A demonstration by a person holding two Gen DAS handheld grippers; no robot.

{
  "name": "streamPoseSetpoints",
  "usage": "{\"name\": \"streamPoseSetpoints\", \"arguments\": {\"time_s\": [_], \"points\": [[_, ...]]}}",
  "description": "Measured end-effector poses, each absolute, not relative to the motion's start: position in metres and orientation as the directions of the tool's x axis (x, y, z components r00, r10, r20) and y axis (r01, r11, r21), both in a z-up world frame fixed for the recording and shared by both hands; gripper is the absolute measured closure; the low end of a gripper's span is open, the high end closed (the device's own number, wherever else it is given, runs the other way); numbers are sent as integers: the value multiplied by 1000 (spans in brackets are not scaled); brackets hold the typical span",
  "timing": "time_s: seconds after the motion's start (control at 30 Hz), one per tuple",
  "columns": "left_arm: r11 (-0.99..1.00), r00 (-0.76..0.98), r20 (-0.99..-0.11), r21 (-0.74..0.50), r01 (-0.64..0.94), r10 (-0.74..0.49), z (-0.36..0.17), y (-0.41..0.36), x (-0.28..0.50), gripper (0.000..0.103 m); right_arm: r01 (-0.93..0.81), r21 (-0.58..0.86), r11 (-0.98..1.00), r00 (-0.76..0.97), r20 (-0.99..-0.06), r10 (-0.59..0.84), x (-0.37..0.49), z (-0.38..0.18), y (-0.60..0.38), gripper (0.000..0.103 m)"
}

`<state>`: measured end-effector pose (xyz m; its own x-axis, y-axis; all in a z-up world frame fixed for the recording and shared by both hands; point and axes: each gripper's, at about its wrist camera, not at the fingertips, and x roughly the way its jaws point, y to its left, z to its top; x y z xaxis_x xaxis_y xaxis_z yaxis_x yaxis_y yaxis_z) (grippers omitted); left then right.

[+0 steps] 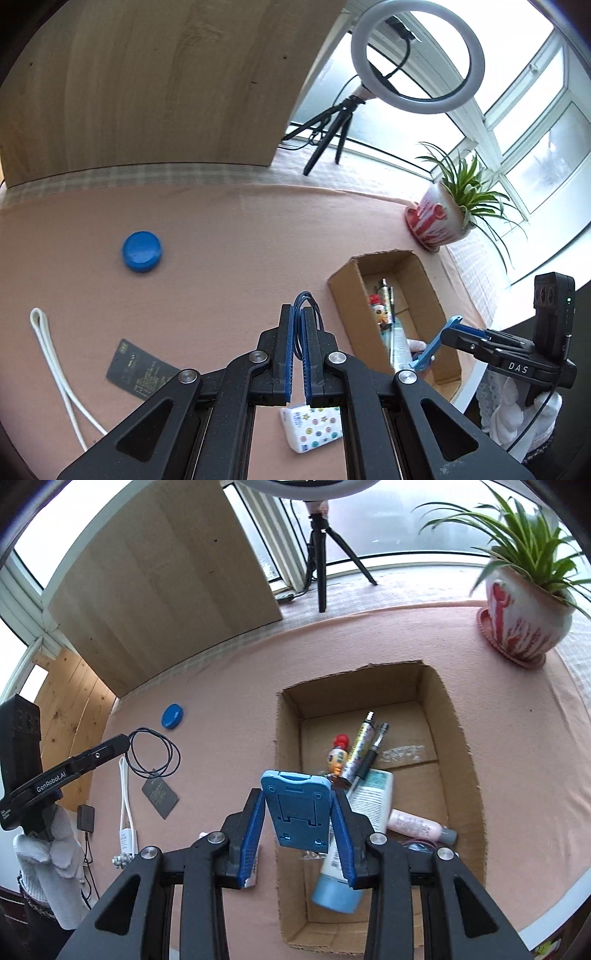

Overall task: Organize objects
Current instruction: 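Open the right tool to drop the phone stand into the box while the left tool drops the card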

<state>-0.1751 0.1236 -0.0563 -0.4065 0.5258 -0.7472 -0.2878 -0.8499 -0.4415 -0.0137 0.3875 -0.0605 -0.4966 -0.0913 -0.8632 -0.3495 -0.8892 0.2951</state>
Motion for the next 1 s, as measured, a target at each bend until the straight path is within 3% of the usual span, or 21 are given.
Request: {"name": "streamPoseSetpoints", "arguments": {"time_s": [0.43,1.0], "points": [[-760,-307,-710,-497,-420,634,-51,243,-173,100,-435,261,-862,-477,-879,-25,36,-72,421,70],[-773,-245,-769,-452,-445,591,-88,322,-167,100,-423,269,-866,-456,-888,-53,46,-92,423,69]]}}
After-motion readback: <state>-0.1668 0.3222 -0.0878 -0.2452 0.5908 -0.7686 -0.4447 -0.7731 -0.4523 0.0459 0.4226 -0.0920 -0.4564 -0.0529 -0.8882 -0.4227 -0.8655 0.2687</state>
